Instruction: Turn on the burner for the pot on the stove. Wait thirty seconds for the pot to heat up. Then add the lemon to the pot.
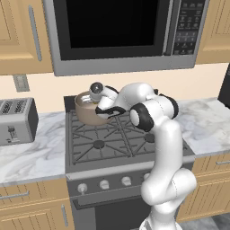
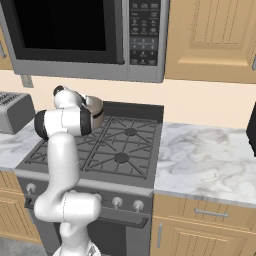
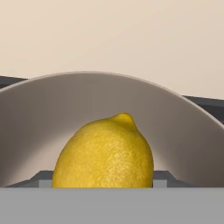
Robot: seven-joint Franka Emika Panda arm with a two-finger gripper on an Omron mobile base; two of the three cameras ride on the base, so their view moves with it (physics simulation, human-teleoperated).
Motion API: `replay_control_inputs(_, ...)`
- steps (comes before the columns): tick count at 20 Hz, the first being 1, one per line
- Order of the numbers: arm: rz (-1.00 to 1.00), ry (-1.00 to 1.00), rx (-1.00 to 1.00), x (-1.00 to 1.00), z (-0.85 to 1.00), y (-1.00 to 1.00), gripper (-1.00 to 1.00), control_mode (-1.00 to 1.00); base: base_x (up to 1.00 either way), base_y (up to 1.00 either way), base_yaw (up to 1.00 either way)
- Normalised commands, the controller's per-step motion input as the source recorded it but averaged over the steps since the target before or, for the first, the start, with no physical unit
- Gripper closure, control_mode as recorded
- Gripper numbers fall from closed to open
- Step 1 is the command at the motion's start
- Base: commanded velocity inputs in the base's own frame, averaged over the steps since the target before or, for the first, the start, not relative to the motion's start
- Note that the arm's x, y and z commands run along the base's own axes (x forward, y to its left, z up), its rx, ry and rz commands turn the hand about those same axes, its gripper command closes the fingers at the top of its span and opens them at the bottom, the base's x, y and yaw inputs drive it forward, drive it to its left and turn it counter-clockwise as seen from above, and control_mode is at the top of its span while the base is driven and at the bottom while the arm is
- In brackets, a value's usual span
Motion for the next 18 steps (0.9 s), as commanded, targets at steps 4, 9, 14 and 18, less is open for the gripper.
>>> replay_control_inputs(4,0.00,0.00,0.00,0.00,0.00,0.00,1.00,-1.00,0.00,0.00,0.00)
replay_control_inputs(9,0.00,0.00,0.00,0.00,0.00,0.00,1.00,-1.00,0.00,0.00,0.00)
replay_control_inputs(14,0.00,0.00,0.00,0.00,0.00,0.00,1.00,-1.00,0.00,0.00,0.00)
replay_control_inputs(18,0.00,0.00,0.00,0.00,0.00,0.00,1.00,-1.00,0.00,0.00,0.00)
